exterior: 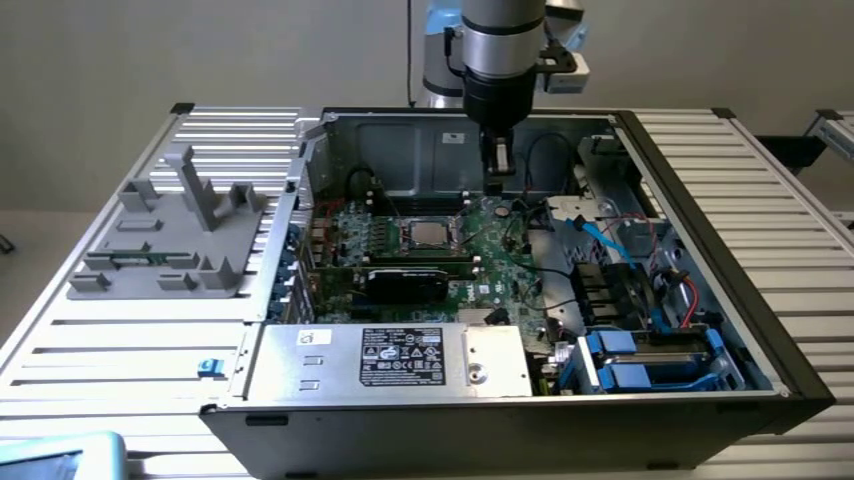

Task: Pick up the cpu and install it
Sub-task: 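Close the cpu cover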

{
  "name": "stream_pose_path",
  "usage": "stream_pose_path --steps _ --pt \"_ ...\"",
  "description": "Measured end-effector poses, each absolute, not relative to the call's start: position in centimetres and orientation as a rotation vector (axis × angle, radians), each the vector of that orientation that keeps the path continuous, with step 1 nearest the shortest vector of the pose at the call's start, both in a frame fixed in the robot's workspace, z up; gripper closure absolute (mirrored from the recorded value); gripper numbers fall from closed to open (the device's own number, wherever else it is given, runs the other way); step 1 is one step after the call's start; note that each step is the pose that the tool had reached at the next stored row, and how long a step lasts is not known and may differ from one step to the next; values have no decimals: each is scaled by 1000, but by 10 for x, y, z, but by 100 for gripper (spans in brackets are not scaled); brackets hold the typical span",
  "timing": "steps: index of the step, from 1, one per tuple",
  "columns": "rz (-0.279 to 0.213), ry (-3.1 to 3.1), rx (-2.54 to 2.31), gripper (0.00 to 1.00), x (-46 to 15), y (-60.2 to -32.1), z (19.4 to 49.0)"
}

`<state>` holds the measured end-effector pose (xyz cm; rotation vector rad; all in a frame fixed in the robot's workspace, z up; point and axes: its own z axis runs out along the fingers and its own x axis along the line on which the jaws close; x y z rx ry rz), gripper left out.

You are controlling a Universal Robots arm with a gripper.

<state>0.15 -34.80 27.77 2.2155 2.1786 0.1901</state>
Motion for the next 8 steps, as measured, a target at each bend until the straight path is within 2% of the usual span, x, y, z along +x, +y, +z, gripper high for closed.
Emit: stream_pose_path --steps 8 --pt "188 2175 2216 88 25 -347 266"
